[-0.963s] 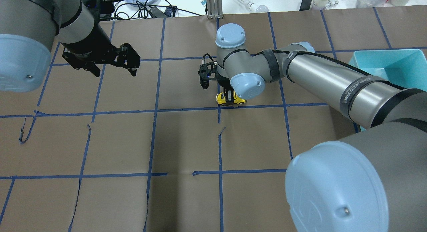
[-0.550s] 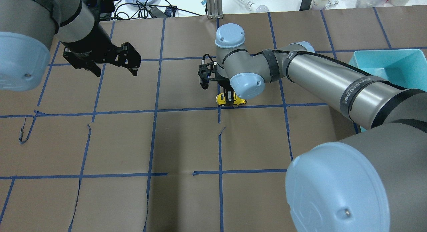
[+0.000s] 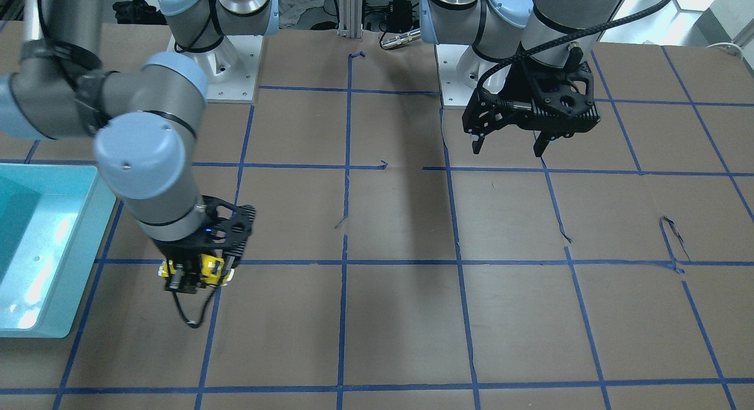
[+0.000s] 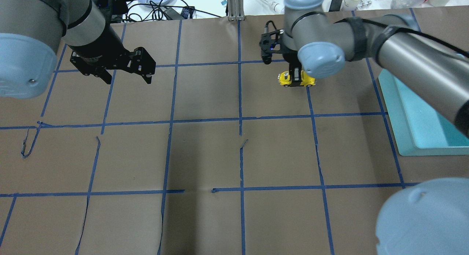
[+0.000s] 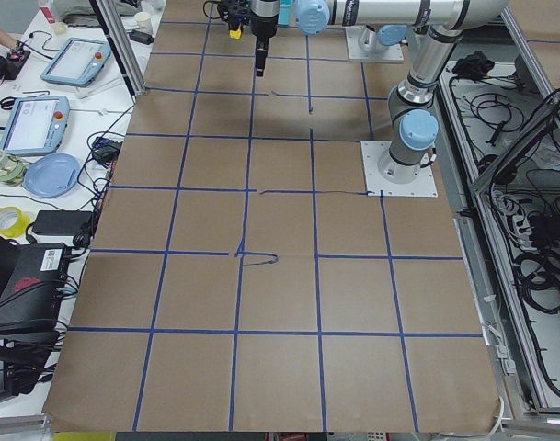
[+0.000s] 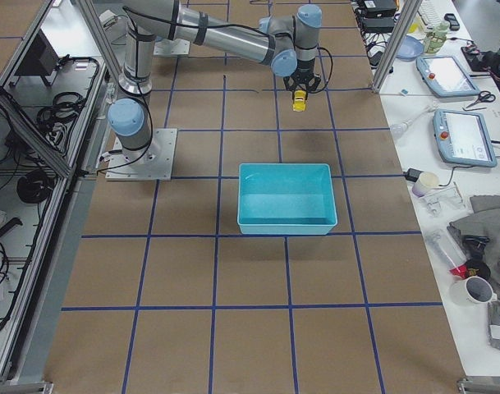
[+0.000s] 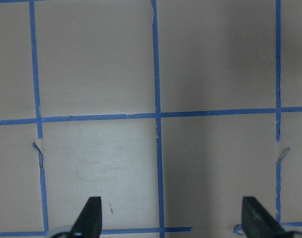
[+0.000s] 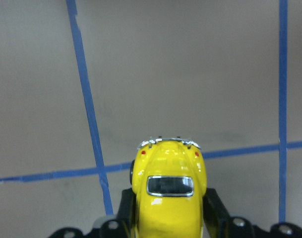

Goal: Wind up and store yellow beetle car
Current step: 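Carry the car with the right gripper into the light-blue bin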

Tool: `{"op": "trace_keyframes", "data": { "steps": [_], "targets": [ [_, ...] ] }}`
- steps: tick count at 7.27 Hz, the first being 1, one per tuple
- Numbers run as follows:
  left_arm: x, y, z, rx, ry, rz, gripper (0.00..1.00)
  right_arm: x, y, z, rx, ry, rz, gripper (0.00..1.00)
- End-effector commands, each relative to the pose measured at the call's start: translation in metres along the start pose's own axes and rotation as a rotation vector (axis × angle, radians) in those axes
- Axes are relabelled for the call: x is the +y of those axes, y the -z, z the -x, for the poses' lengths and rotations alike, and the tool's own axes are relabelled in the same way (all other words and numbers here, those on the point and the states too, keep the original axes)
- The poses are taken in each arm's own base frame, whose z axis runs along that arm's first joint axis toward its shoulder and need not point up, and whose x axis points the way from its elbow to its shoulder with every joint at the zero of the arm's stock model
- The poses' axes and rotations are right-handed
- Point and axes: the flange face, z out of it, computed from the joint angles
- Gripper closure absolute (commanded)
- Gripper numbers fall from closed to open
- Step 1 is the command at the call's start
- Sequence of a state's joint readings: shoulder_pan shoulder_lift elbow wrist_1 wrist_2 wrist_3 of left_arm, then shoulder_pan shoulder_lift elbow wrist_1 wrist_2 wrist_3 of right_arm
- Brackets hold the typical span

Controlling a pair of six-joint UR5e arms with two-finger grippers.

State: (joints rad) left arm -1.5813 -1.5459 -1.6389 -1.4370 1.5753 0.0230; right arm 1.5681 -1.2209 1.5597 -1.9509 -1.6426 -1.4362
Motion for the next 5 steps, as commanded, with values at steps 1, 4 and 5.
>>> {"op": "trace_keyframes", "data": {
  "steps": [1, 4, 5],
  "targets": [
    [-0.001, 0.0, 0.0, 0.001, -0.002, -0.006, 0.0, 0.152, 0.018, -0.013, -0.023, -0.038, 0.007, 0.96],
    [-0.001, 0.0, -0.001, 0.001, -0.006, -0.008, 0.0, 0.303, -0.029, -0.003, -0.059, 0.073, -0.057, 0.96],
    [-0.001, 0.001, -0.001, 0.0, -0.008, -0.008, 0.0, 0.314, -0.064, 0.002, -0.074, 0.08, -0.059, 0.96]
  ]
}}
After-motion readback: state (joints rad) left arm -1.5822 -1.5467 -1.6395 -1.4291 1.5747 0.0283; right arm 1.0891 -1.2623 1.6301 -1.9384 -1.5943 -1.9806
